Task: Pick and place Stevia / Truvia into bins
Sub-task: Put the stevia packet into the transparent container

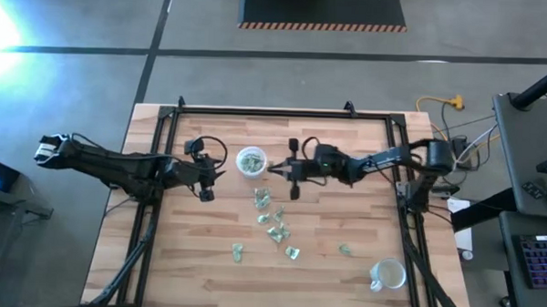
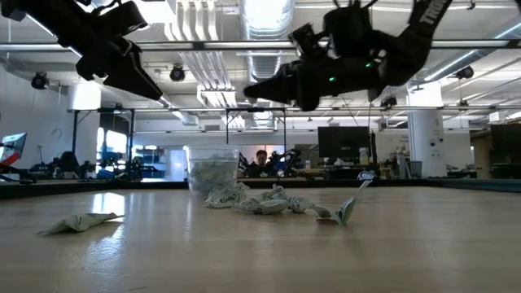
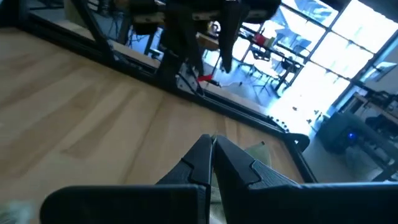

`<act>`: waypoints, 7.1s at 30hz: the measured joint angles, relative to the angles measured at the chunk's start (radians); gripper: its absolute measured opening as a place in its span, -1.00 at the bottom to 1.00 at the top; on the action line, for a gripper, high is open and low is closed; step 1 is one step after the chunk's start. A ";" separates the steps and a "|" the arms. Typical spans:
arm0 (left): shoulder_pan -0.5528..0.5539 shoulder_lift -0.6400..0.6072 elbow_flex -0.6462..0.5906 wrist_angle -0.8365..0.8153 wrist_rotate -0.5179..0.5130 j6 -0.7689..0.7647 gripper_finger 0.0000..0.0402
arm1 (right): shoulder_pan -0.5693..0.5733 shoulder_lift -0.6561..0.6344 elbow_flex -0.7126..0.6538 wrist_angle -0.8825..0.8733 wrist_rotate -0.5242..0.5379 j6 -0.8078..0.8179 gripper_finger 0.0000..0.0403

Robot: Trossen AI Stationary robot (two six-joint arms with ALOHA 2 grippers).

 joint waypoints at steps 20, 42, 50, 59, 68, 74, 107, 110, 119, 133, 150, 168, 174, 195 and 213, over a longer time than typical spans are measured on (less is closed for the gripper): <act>-0.001 -0.002 -0.009 -0.001 0.001 0.001 -0.38 | -0.101 0.259 0.406 -0.400 -0.067 0.162 -0.96; -0.001 0.036 -0.012 0.003 0.085 -0.001 -0.38 | -0.089 0.146 0.353 -0.526 -0.075 0.045 -0.18; -0.002 0.122 -0.025 0.060 0.297 -0.004 -0.38 | -0.040 -0.078 0.251 -0.762 -0.131 -0.035 -0.19; -0.028 0.270 -0.043 0.187 0.557 -0.004 -0.38 | -0.006 -0.303 0.036 -0.819 -0.177 -0.012 -0.26; -0.099 0.478 -0.026 0.355 0.732 -0.004 -0.38 | 0.004 -0.445 -0.129 -0.800 -0.184 0.013 -0.31; -0.154 0.567 -0.018 0.397 0.753 -0.004 -0.38 | 0.006 -0.508 -0.150 -0.801 -0.195 0.030 -0.34; -0.323 0.674 -0.018 0.526 0.597 -0.122 -0.38 | 0.008 -0.499 -0.150 -0.796 -0.205 0.061 -0.39; -0.327 0.674 -0.019 0.529 0.597 -0.124 -0.38 | 0.008 -0.499 -0.150 -0.796 -0.205 0.064 -0.40; -0.339 0.674 -0.027 0.559 0.598 -0.122 -0.38 | 0.008 -0.499 -0.150 -0.796 -0.205 0.063 -0.41; -0.342 0.704 -0.044 0.595 0.588 -0.123 -0.38 | 0.008 -0.498 -0.150 -0.804 -0.205 0.062 -0.43; -0.342 0.748 -0.042 0.632 0.587 -0.131 -0.48 | 0.008 -0.498 -0.150 -0.805 -0.205 0.063 -0.45; -0.343 0.734 -0.043 0.619 0.553 -0.122 -1.00 | 0.008 -0.498 -0.150 -0.805 -0.205 0.063 -0.45; -0.341 0.703 -0.044 0.609 0.480 -0.103 -1.00 | 0.008 -0.498 -0.150 -0.805 -0.205 0.063 -0.48; -0.334 0.530 -0.044 0.596 -0.136 0.091 -1.00 | 0.008 -0.498 -0.150 -0.808 -0.205 0.062 -0.50; 0.068 0.465 -0.045 0.595 -0.277 0.299 -1.00 | 0.008 -0.498 -0.150 -0.807 -0.205 0.060 -0.53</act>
